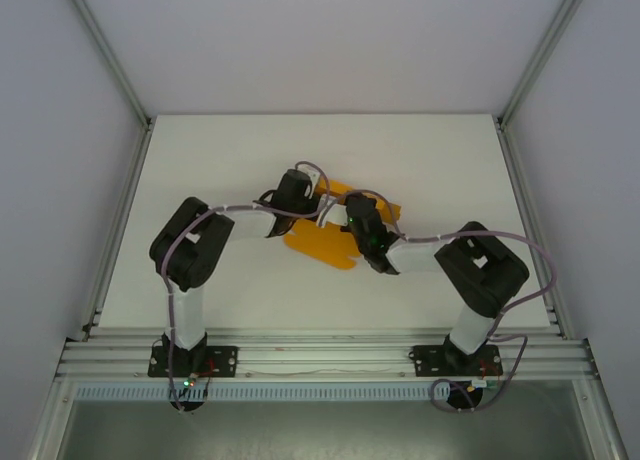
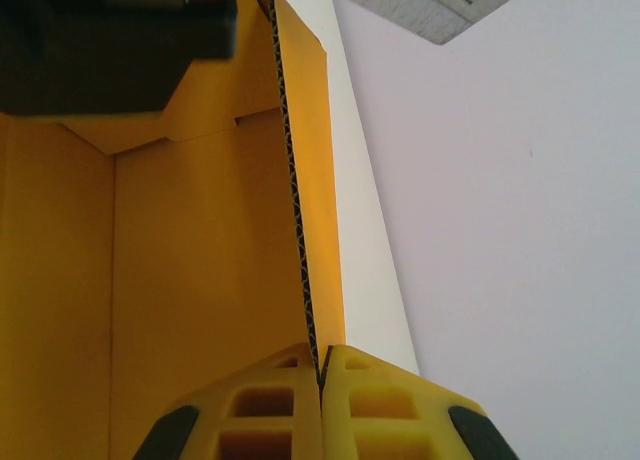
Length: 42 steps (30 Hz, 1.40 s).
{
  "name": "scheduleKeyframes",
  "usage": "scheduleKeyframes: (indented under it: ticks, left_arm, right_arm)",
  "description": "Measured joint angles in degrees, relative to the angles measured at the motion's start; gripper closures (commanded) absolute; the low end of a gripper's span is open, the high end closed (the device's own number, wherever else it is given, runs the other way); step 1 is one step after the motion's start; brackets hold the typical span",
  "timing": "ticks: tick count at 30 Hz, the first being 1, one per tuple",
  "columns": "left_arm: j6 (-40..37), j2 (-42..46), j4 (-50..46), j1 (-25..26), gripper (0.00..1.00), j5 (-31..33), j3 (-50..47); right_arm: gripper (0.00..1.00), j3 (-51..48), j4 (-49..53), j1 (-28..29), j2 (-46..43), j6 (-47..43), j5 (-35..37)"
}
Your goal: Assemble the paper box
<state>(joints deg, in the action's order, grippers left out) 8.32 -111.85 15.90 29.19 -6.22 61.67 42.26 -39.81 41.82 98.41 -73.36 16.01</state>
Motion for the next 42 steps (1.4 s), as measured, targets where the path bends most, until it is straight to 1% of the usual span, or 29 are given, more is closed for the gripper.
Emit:
scheduleKeyframes:
  ticks: [4,7,8,10,11,14,15,16,19,20,22,23,24,25,26,28,29,30,33,35,37,42]
  left_arm:
    - [5.2,0.0,-0.3,2.0,1.0,6.7,0.0]
    - [6.7,0.0,-0.2,2.6,1.0,8.3,-0.2]
    - [6.6,0.0,1.1,2.6,0.99,7.9,-0.9]
    - [6.1,0.1,5.6,2.0,0.82,6.2,-3.5]
    - [5.6,0.1,7.6,1.6,0.77,4.8,-4.4]
    - [5.5,0.1,9.7,-0.4,0.76,0.2,-5.4]
    - [5.2,0.1,9.7,-1.0,0.75,-1.3,-5.4]
    - [5.0,0.1,9.7,-1.5,0.72,-2.7,-5.4]
    - [4.3,0.1,9.3,-2.3,0.71,-5.4,-5.1]
    - [3.9,0.1,9.0,-2.4,0.69,-5.9,-4.7]
    - [3.0,0.0,8.3,-2.6,0.58,-6.9,-3.8]
    - [2.7,0.0,8.0,-2.6,0.58,-7.2,-3.3]
    - [2.5,0.0,7.9,-2.7,0.58,-7.6,-2.8]
    - [2.1,0.0,7.9,-2.7,0.6,-8.2,-2.3]
    - [1.9,0.0,7.7,-2.7,0.66,-8.5,-1.8]
    - [1.4,-0.4,7.0,-2.8,0.81,-8.8,-0.9]
    - [0.6,-1.0,6.3,-3.0,0.87,-8.9,-0.1]
    - [-0.5,-1.5,5.8,-3.0,0.88,-9.0,0.8]
    - [-2.6,-2.3,3.8,-2.9,1.0,-8.9,2.7]
    - [-2.8,-2.3,3.5,-2.9,1.0,-8.5,2.9]
    - [-2.6,-2.3,3.2,-2.5,1.0,-6.8,2.9]
    - [0.9,-2.3,3.1,-0.1,1.0,1.8,2.7]
  right_arm:
    - [1.0,0.0,0.2,0.0,0.0,0.9,-0.4]
    - [1.0,0.0,0.2,0.0,0.0,1.4,-0.6]
    - [1.0,0.0,0.2,0.0,0.0,1.6,-0.6]
    - [1.0,0.0,0.2,0.0,0.0,1.8,-0.8]
    - [1.0,0.0,0.2,0.0,0.0,1.8,-0.9]
    - [1.0,0.0,0.3,0.0,0.0,2.1,-1.4]
    - [1.0,0.1,0.3,0.0,0.0,2.2,-1.5]
    - [1.0,0.1,0.4,0.0,0.0,2.4,-1.7]
    - [1.0,0.1,0.9,0.0,-0.3,2.8,-1.9]
    - [1.0,0.1,1.0,0.0,-0.3,2.9,-1.9]
    - [1.0,0.2,1.4,0.0,-0.4,3.0,-2.3]
    - [1.0,0.3,1.6,0.0,-0.5,3.1,-2.5]
    - [1.0,0.3,1.8,-0.1,-0.6,3.3,-2.8]
    - [1.0,0.4,1.9,-0.2,-0.6,3.3,-2.9]
    - [1.0,0.5,2.0,-0.4,-0.6,3.5,-3.0]
    - [1.0,0.7,2.4,-0.7,-0.6,3.7,-3.2]
    - [1.0,0.8,2.6,-0.9,-0.6,3.9,-3.2]
    - [1.0,0.9,2.8,-0.9,-0.6,4.0,-3.3]
    - [1.0,1.5,3.1,-1.1,-0.7,4.2,-3.2]
    - [1.0,1.5,3.4,-1.2,-0.7,4.3,-3.1]
    - [1.0,1.5,3.4,-1.2,-0.7,4.3,-3.2]
    - [1.0,1.5,3.8,-1.2,-0.7,5.3,-3.2]
